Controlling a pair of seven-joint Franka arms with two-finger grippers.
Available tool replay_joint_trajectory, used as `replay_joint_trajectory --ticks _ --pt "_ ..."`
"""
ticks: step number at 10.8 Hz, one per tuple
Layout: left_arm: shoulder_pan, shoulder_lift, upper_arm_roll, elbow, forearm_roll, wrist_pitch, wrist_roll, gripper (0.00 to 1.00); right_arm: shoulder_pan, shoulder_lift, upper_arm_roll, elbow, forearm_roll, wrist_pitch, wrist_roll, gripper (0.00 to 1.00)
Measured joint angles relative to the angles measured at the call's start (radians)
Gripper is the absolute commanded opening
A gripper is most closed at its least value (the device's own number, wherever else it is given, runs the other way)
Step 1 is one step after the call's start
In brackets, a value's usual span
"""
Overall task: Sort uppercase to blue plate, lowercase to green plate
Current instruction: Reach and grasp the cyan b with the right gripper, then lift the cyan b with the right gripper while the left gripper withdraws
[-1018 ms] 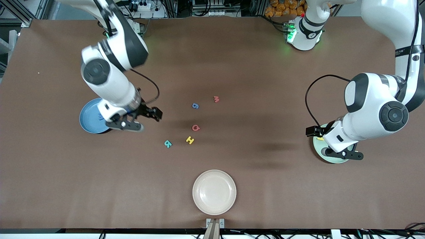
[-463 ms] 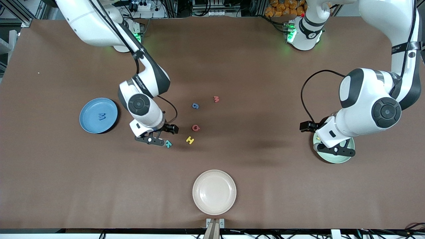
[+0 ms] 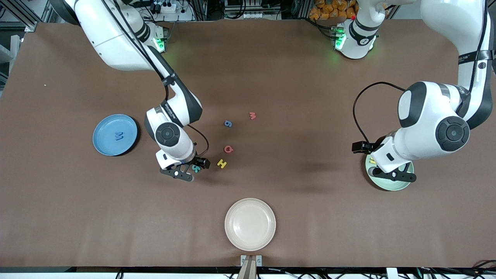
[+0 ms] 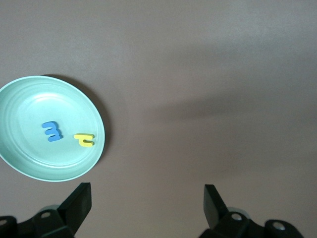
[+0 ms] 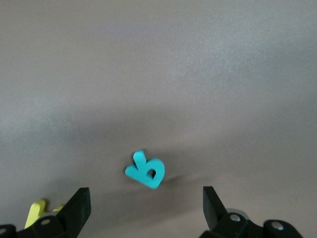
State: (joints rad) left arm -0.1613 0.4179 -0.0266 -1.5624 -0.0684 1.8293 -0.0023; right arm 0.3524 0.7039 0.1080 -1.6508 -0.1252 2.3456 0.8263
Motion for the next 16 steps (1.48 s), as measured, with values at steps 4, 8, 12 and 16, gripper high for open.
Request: replay_joint_trajectory --ticks 4,8,12,16 --pt "0.001 0.0 0.0 -0.01 0.0 0.0 0.0 1.0 0.018 0.045 -0.014 0.018 0.0 0.043 0.028 0.73" --pt "0.001 0.0 0.0 -0.012 0.0 0.0 0.0 1.0 0.023 0.046 -0.018 0.02 0.0 0.044 0.031 0.58" --pt "0.001 0.0 0.0 -0.014 0.0 0.0 0.0 1.0 0.023 0.047 -0.038 0.02 0.0 0.063 0.016 0.5" --pt "0.001 0.0 0.0 -0.016 0.0 0.0 0.0 1.0 0.023 0.048 -0.038 0.02 0.0 0.076 0.007 0.5"
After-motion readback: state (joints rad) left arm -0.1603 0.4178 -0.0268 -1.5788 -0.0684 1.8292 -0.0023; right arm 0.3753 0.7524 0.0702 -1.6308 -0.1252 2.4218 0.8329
